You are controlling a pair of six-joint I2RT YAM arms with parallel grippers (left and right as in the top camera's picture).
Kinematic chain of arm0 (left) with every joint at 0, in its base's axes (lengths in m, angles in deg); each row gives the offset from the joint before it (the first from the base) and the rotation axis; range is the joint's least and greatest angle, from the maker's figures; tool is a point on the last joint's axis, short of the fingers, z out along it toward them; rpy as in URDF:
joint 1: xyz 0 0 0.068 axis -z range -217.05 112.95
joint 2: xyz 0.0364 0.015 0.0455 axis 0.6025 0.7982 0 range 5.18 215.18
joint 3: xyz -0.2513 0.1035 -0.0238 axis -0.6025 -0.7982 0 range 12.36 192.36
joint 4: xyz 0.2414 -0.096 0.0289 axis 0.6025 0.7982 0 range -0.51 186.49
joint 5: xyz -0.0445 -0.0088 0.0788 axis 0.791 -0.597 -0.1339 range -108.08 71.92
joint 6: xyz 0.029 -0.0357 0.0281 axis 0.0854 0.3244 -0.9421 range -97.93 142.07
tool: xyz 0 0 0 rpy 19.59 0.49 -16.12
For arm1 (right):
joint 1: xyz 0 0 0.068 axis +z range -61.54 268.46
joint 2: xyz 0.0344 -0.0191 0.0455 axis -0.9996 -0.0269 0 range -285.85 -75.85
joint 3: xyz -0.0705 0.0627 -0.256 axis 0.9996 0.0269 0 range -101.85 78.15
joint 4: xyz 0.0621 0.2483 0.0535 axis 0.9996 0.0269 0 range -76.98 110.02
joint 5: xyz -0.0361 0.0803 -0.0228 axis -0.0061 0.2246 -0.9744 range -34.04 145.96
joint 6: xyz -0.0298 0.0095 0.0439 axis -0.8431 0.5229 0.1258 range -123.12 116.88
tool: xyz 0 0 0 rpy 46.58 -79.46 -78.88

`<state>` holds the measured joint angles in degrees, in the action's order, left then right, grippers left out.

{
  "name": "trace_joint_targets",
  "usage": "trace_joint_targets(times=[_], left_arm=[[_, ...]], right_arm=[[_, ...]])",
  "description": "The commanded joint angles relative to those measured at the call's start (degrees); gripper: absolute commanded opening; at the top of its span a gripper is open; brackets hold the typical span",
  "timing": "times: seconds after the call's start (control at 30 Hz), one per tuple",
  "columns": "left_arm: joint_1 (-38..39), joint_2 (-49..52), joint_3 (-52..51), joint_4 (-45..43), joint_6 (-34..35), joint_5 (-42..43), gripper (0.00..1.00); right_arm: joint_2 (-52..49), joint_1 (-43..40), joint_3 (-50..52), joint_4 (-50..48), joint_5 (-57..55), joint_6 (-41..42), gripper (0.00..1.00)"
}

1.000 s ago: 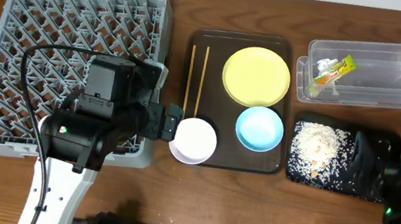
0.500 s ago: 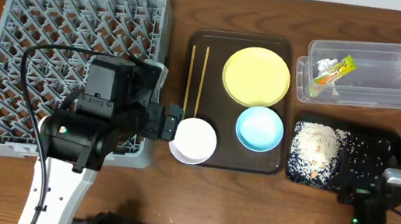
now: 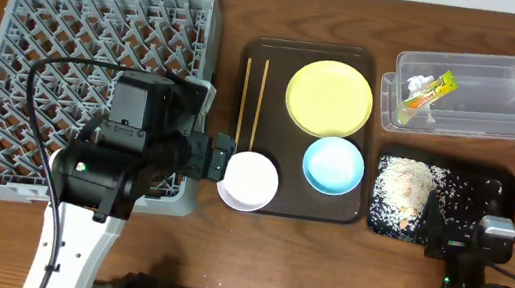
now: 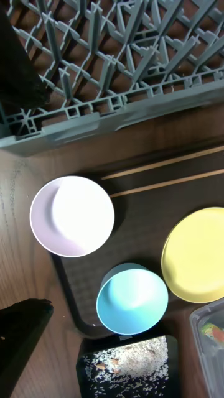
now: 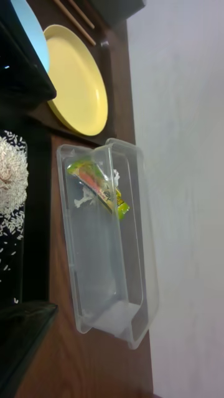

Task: Sort waste into correct bins and load items into the dishwasher

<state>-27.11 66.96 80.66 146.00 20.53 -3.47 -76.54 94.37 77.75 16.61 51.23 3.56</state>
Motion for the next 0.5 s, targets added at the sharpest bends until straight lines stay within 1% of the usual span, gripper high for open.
trace_joint_targets(times=[0.0, 0.33, 0.47], left_arm=[[0.22, 0.07, 1.05, 0.00, -0.57, -0.55, 0.98], [0.22, 0.07, 1.05, -0.02, -0.52, -0.44, 0.98], [0.22, 0.07, 1.05, -0.02, -0.24, 4.98, 0.98]], right_arm=[[0.31, -0.33, 0.09, 0.22, -0.15, -0.76, 0.99], [0.31, -0.33, 0.09, 0.22, -0.17, -0.76, 0.99], [0.31, -0.33, 0.09, 0.22, -0.17, -0.76, 0.99]])
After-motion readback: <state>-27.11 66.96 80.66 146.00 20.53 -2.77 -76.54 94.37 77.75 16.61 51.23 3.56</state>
